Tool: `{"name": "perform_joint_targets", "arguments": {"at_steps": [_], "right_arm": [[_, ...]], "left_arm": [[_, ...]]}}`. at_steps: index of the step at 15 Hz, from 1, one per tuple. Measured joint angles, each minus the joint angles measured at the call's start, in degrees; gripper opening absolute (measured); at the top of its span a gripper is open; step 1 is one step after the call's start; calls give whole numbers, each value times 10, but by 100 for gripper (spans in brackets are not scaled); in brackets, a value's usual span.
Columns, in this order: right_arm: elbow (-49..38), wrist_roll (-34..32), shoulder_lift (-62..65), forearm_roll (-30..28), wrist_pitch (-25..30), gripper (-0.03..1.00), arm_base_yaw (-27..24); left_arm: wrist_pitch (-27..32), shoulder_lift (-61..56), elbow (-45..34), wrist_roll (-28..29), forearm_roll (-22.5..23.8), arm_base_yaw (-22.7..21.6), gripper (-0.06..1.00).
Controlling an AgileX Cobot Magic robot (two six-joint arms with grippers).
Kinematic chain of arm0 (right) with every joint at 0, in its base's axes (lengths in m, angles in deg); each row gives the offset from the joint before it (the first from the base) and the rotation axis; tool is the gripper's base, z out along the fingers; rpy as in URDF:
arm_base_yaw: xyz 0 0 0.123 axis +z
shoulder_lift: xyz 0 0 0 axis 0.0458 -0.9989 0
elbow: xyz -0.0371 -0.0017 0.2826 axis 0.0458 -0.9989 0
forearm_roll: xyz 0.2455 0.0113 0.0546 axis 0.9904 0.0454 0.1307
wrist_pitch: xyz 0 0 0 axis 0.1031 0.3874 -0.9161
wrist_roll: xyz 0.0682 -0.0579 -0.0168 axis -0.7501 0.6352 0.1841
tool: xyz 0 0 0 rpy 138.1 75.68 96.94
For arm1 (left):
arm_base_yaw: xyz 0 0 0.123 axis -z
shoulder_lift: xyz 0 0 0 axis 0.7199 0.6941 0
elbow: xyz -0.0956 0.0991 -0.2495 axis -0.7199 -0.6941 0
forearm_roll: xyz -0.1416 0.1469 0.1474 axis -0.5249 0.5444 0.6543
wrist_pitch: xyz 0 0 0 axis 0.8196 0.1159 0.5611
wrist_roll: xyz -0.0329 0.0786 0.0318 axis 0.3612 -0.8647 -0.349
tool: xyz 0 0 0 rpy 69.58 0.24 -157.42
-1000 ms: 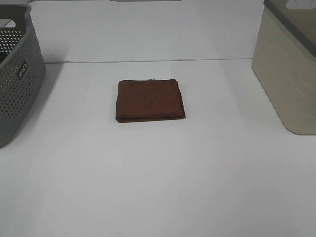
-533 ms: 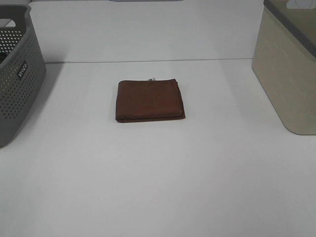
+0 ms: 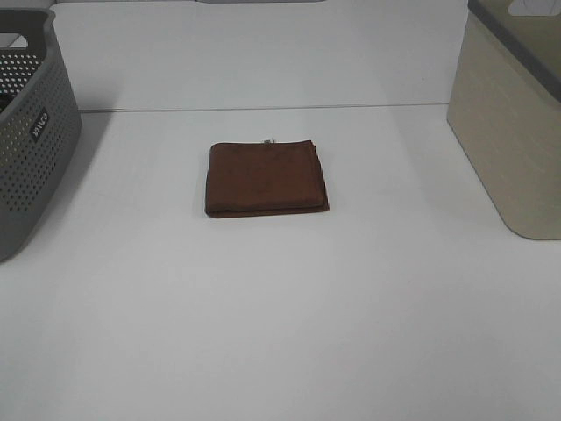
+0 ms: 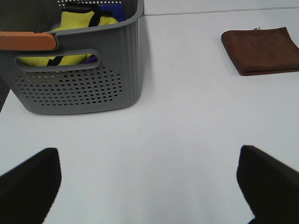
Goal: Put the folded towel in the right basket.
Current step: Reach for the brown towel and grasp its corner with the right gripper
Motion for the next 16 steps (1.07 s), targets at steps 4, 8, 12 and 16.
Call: {"name": "perform_joint_targets", "arguments": {"at_steps": [4,8,12,16], "right_arm": [[0,0,0,0,0,65,0],[0,0,0,0,0,65,0],[0,0,0,0,0,65,0],[0,0,0,0,0,65,0]], "left_arm": [[0,0,0,0,0,0,97],[0,0,0,0,0,0,97],[0,0,0,0,0,0,97],[0,0,0,0,0,0,97]]}}
